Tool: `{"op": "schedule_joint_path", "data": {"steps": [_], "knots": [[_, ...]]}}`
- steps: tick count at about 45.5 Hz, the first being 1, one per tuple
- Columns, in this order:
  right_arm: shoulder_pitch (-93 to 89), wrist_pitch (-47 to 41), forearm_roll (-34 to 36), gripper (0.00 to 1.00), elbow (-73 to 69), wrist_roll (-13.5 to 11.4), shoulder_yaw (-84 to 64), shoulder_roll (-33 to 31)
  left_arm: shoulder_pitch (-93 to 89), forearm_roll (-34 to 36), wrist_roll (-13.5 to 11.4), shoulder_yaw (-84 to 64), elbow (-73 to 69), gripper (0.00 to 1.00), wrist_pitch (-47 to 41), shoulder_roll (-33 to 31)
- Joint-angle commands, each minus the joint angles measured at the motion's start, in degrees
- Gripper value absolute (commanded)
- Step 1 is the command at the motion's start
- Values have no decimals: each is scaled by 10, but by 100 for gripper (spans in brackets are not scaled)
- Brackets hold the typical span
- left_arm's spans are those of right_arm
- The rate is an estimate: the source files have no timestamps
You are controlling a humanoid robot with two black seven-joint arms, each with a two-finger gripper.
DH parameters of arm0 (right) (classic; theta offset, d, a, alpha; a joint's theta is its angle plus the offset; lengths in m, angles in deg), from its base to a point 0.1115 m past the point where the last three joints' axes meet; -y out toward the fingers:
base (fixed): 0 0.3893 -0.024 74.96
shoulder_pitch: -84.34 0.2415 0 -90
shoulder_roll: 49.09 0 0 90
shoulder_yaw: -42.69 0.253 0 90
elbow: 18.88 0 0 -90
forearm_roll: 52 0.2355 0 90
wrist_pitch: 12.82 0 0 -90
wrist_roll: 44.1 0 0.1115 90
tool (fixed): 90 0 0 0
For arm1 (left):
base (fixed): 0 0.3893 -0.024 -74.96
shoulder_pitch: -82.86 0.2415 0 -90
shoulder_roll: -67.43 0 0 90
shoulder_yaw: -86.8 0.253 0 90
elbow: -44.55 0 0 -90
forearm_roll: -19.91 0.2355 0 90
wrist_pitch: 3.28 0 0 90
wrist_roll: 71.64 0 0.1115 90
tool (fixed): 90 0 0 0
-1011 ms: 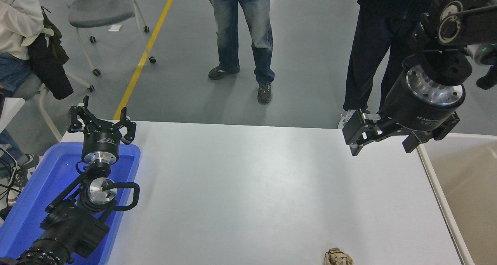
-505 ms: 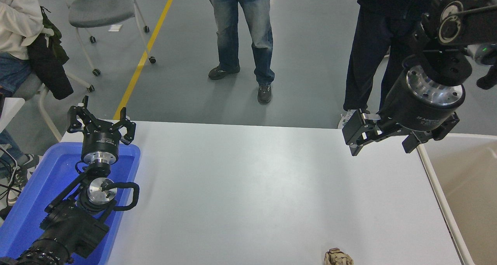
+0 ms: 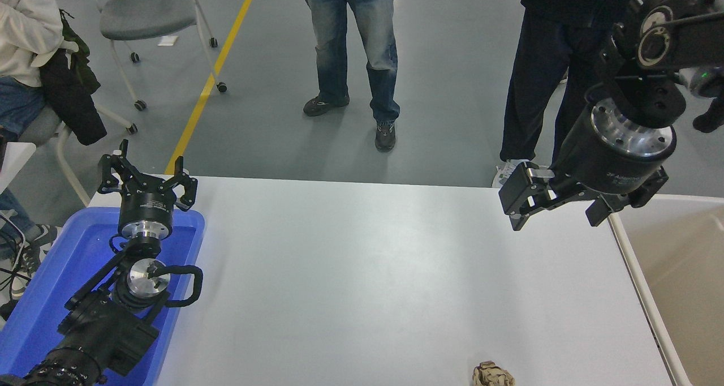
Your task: Pick up paper ball place in dustbin
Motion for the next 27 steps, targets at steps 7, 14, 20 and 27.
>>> {"op": "schedule_joint_path", "data": {"steps": [7, 14, 20, 27], "knots": [[-99, 75, -3, 100, -4, 12, 7, 36, 1, 0, 0, 0, 0, 99, 0, 0], [-156, 125, -8, 100, -5, 19, 15, 54, 1, 0, 0, 0, 0, 99, 0, 0], [-203, 167, -13, 100, -12, 20, 21, 67, 1, 0, 0, 0, 0, 99, 0, 0], [-261, 221, -13, 100, -15, 19, 35, 79, 0, 0, 0, 0, 0, 99, 0, 0]]}}
